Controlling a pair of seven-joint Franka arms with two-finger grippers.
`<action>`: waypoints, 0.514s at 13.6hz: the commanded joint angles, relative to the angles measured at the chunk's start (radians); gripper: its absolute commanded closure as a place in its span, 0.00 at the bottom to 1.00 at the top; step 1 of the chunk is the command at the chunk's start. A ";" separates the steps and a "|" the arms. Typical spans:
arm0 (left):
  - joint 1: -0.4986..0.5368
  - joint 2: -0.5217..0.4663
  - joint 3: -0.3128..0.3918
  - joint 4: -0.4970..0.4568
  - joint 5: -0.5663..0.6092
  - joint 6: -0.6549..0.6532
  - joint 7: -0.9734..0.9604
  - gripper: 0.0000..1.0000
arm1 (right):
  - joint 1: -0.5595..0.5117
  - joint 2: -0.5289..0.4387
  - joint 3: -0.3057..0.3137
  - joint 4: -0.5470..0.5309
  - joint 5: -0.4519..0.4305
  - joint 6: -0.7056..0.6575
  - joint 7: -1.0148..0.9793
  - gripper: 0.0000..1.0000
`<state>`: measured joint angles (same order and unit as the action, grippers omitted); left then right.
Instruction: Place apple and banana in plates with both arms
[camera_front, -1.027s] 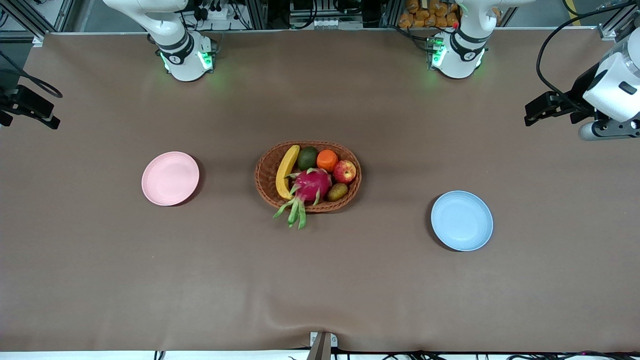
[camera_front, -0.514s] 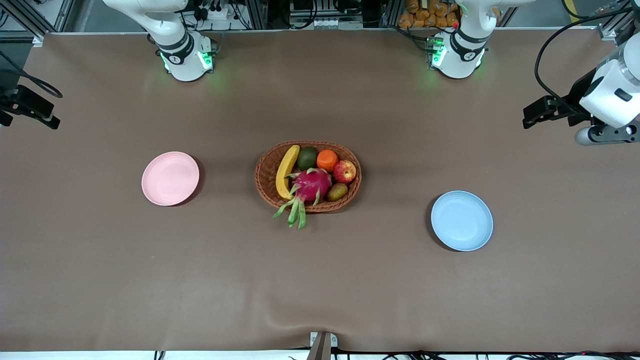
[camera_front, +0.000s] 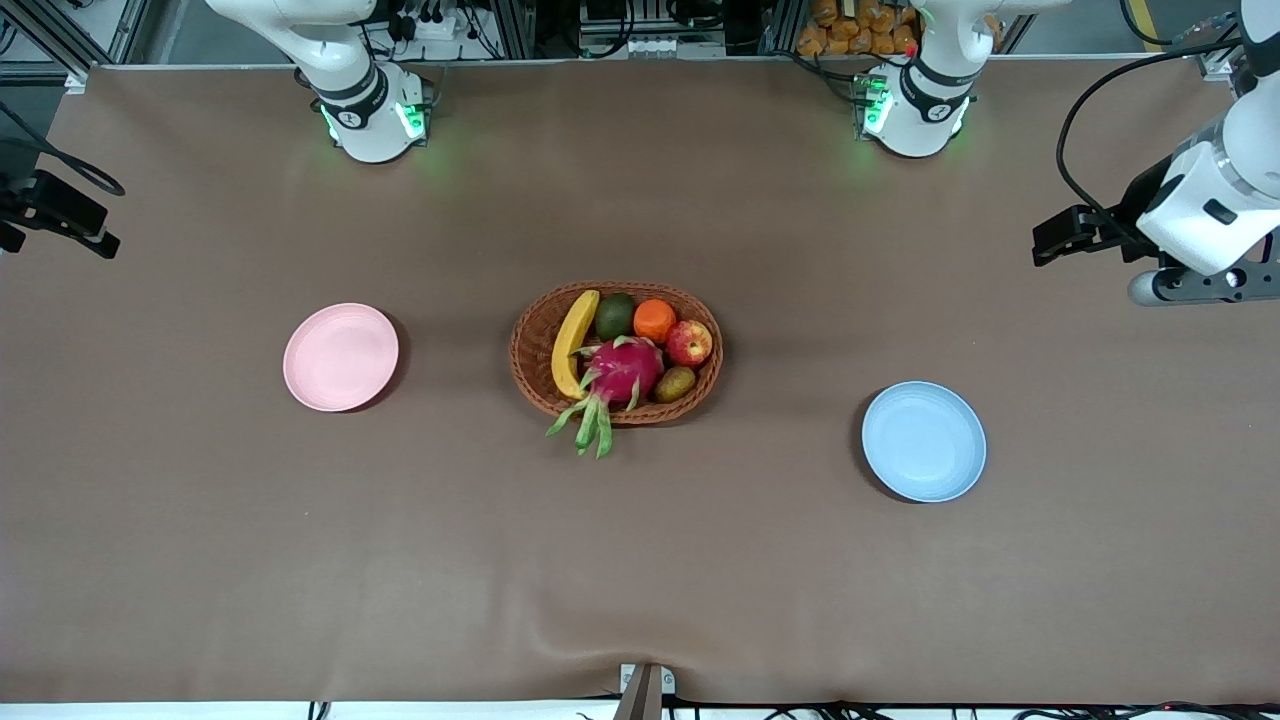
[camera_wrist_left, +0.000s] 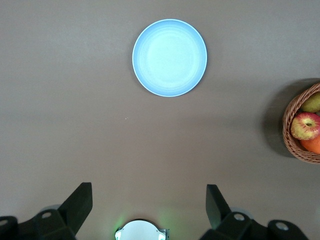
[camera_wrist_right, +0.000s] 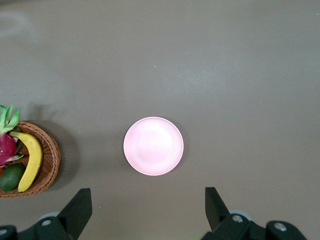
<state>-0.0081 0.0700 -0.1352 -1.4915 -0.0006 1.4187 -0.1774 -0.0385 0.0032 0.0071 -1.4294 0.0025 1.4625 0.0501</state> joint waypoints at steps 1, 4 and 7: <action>-0.001 0.004 -0.001 0.004 -0.019 0.002 -0.008 0.00 | -0.004 0.008 0.002 0.018 -0.002 -0.010 -0.007 0.00; 0.000 0.002 -0.001 0.004 -0.019 0.000 -0.008 0.00 | -0.006 0.009 0.002 0.018 -0.002 -0.011 -0.007 0.00; -0.001 0.004 -0.003 -0.001 -0.013 0.003 -0.008 0.00 | -0.008 0.009 0.002 0.018 0.001 -0.011 -0.007 0.00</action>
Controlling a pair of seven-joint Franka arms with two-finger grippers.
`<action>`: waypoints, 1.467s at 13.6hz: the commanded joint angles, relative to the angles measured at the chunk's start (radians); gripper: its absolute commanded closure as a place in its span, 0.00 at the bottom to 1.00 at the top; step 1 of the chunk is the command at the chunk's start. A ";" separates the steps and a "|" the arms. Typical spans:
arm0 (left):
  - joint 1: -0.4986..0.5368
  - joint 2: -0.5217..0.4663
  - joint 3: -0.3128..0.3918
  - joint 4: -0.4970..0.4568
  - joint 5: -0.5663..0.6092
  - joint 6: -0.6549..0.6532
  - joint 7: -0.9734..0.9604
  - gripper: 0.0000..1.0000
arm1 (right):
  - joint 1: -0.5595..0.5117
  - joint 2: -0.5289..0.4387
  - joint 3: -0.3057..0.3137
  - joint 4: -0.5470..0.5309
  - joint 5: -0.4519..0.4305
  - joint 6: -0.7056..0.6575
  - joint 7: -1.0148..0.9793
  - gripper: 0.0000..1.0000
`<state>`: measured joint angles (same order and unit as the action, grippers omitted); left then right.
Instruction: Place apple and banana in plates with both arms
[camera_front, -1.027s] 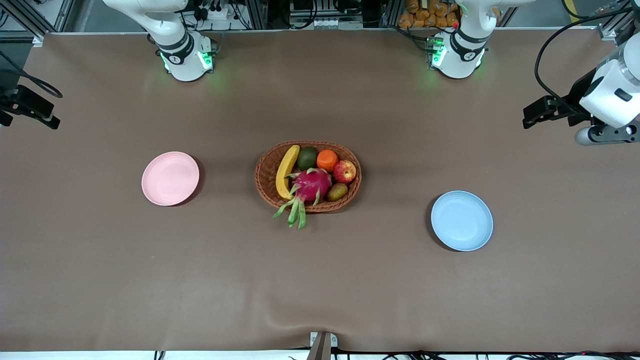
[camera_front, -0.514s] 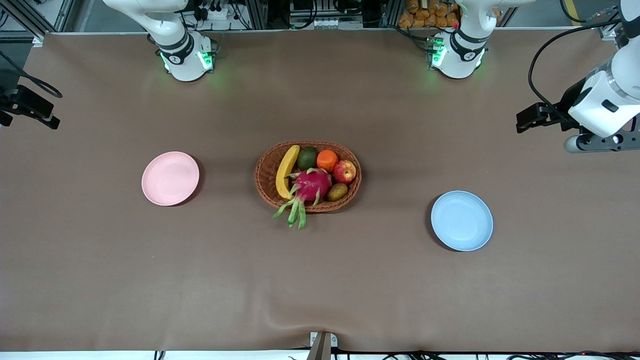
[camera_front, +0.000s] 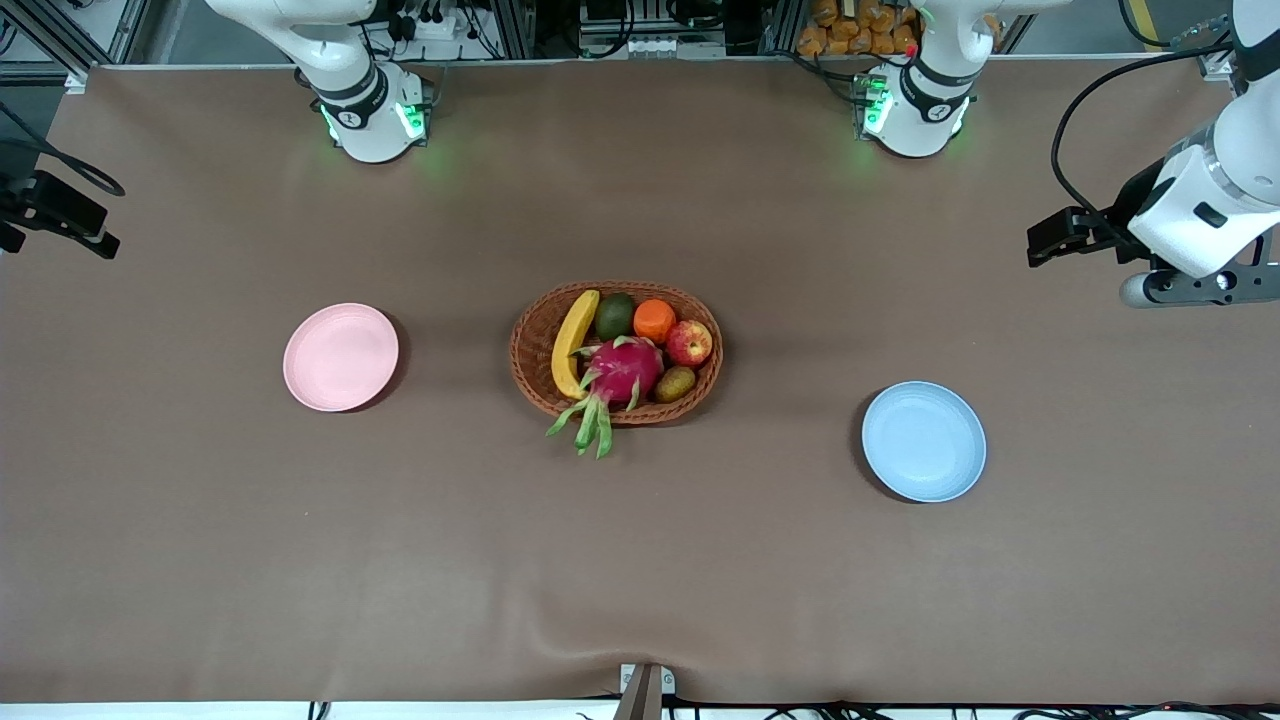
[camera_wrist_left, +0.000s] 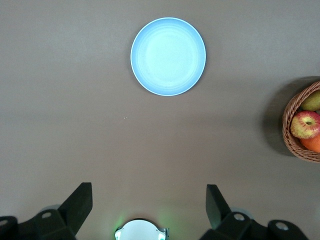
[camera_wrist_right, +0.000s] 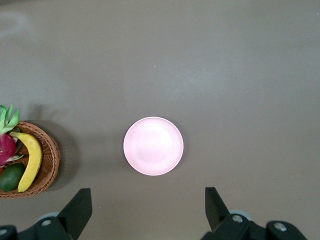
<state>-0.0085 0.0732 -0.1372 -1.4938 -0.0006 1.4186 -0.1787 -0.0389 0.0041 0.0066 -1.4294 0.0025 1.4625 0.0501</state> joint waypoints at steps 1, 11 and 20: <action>0.001 0.002 -0.001 0.000 -0.013 0.005 -0.007 0.00 | -0.009 0.008 0.003 0.018 0.008 -0.010 -0.007 0.00; -0.005 0.008 -0.009 -0.062 -0.015 0.074 -0.031 0.00 | -0.007 0.010 0.003 0.015 0.011 -0.013 -0.006 0.00; -0.137 0.098 -0.027 -0.097 -0.015 0.212 -0.304 0.00 | -0.001 0.010 0.003 0.015 0.011 -0.013 0.002 0.00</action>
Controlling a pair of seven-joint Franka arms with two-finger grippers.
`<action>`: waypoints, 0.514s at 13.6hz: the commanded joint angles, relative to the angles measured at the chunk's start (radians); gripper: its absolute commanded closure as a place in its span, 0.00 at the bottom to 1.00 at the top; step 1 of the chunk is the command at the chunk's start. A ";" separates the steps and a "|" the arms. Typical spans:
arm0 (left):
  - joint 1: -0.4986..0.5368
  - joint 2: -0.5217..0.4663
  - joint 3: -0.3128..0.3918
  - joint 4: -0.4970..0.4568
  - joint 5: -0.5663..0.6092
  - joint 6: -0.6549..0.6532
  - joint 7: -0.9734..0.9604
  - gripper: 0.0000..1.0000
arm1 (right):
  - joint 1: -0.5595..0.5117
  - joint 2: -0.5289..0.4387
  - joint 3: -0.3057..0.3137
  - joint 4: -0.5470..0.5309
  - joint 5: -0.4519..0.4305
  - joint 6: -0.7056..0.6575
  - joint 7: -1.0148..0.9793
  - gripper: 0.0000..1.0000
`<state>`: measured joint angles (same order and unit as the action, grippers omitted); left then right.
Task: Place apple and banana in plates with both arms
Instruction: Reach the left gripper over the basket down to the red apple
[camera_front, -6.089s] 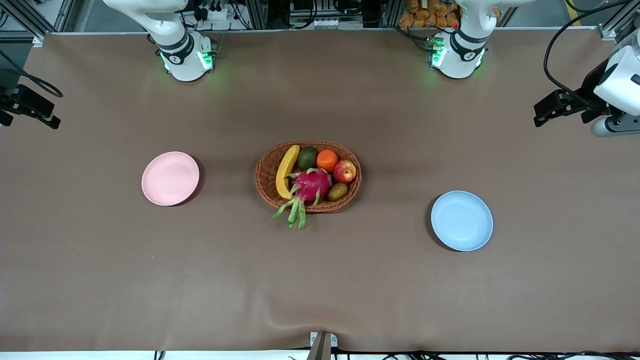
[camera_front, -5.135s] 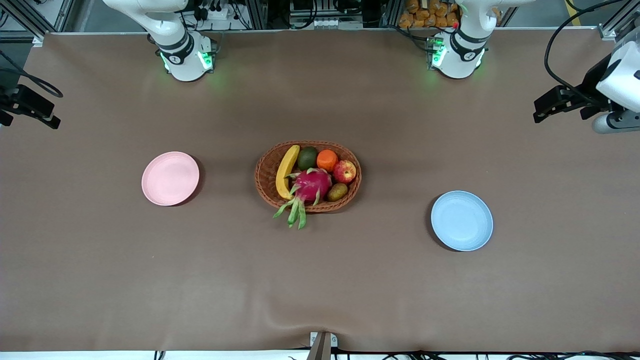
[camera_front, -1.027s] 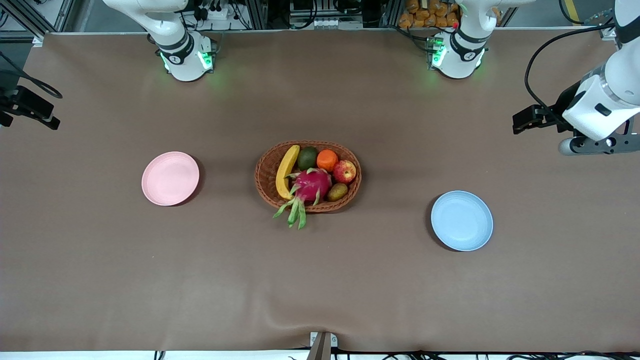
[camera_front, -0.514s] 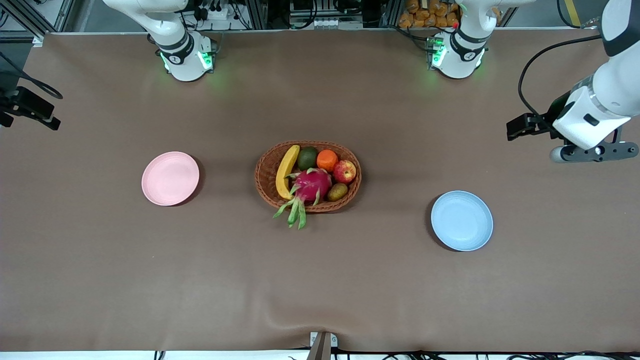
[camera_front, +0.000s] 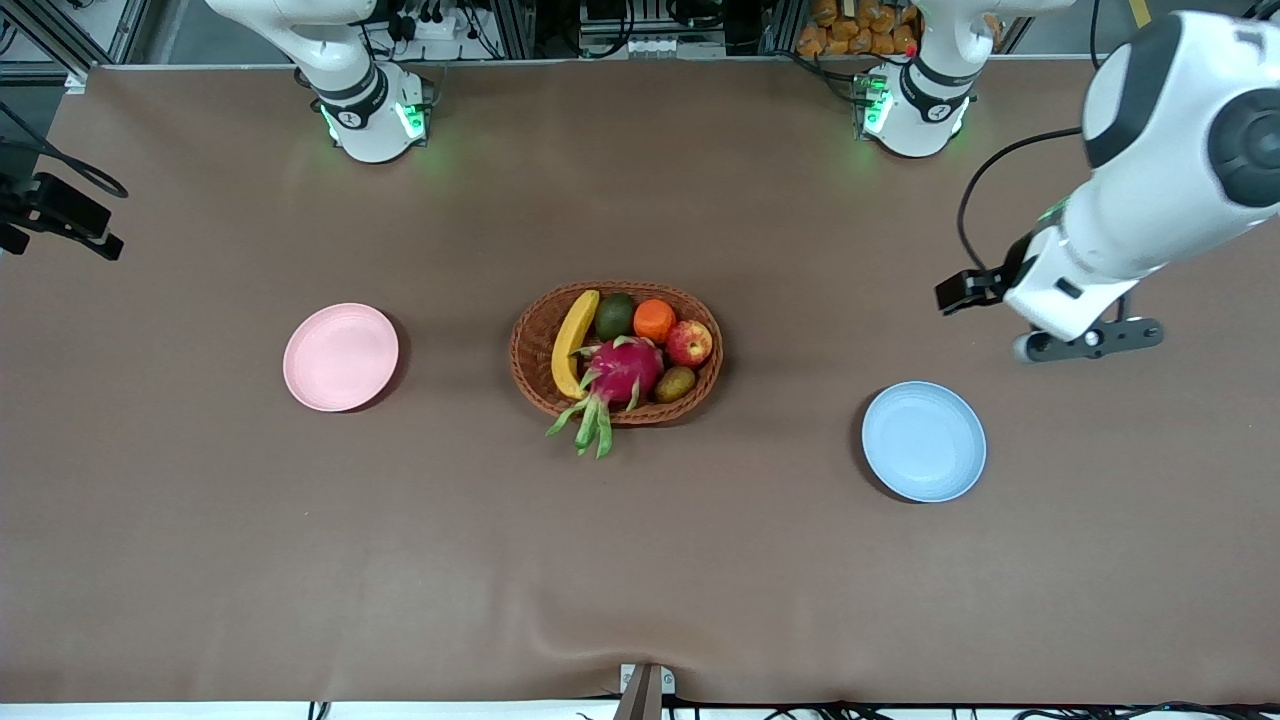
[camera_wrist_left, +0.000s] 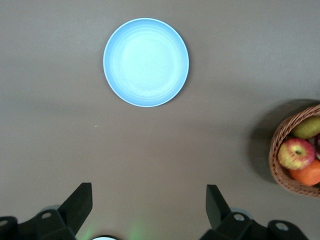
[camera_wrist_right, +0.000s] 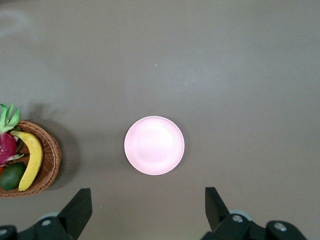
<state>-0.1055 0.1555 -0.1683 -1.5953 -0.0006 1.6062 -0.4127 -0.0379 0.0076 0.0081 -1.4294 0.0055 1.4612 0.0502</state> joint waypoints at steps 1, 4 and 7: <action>-0.069 0.036 0.004 0.005 -0.015 0.052 -0.125 0.00 | -0.004 0.006 0.001 0.015 0.008 -0.012 0.002 0.00; -0.152 0.099 0.003 0.009 -0.015 0.122 -0.274 0.00 | 0.000 0.006 0.003 0.015 0.008 -0.012 0.003 0.00; -0.229 0.166 0.004 0.017 -0.013 0.205 -0.406 0.00 | -0.011 0.006 0.003 0.017 0.008 -0.009 -0.006 0.00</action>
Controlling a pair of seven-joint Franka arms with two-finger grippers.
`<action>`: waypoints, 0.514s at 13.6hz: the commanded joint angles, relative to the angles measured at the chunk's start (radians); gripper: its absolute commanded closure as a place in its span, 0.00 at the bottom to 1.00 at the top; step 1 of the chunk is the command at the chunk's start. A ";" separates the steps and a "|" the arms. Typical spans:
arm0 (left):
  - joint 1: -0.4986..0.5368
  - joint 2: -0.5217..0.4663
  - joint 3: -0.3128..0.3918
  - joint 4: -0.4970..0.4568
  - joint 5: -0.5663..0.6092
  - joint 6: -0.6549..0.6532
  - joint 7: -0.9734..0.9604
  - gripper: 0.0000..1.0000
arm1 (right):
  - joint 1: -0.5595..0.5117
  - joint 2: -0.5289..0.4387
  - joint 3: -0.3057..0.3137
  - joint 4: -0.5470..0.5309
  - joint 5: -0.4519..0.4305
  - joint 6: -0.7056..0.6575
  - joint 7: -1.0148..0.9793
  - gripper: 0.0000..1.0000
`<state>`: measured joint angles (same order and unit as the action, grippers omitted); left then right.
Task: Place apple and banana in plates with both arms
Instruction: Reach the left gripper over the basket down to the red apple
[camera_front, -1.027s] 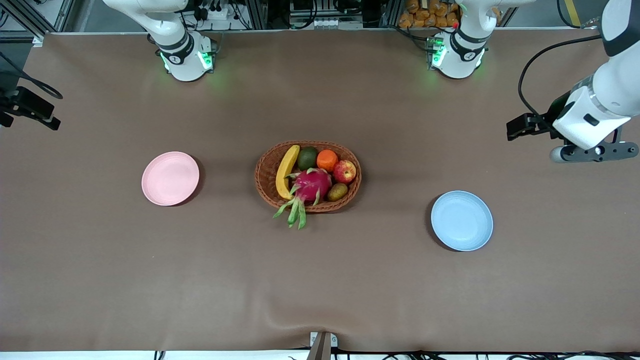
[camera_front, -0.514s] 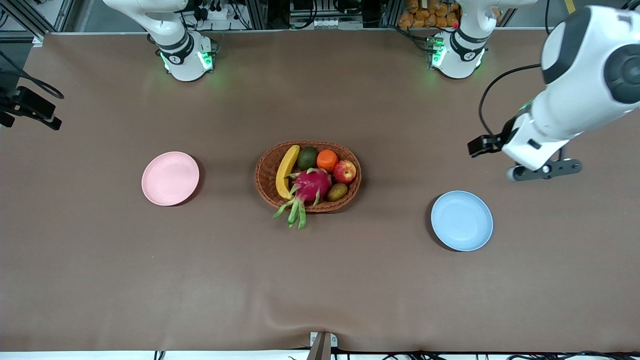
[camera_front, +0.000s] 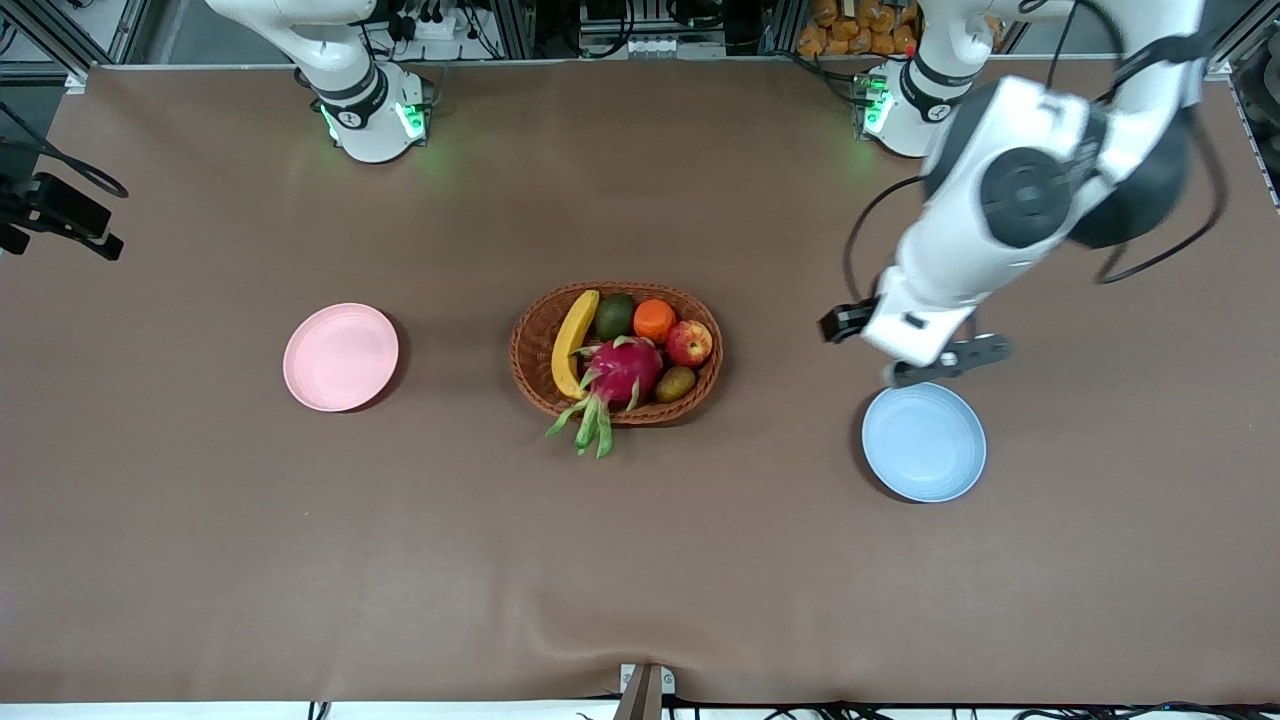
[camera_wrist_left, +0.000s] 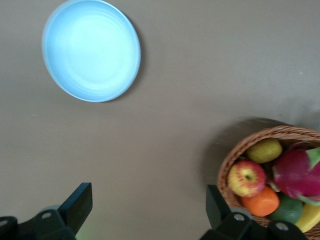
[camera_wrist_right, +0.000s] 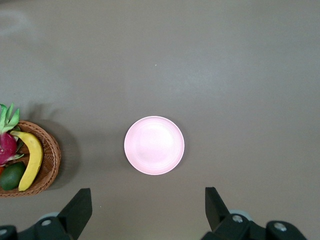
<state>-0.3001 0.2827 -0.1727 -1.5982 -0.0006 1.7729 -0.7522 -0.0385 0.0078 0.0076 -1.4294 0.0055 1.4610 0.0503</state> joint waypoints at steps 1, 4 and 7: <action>-0.060 0.059 0.009 0.020 -0.013 0.066 -0.105 0.00 | -0.009 0.006 0.002 0.017 0.008 -0.008 -0.006 0.00; -0.146 0.139 0.009 0.027 -0.013 0.115 -0.241 0.00 | -0.009 0.006 0.002 0.015 0.008 -0.010 -0.004 0.00; -0.217 0.223 0.010 0.070 -0.010 0.157 -0.369 0.00 | -0.018 0.006 0.002 0.011 0.008 -0.011 -0.007 0.00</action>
<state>-0.4750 0.4455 -0.1730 -1.5905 -0.0006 1.9244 -1.0538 -0.0414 0.0081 0.0045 -1.4295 0.0055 1.4603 0.0503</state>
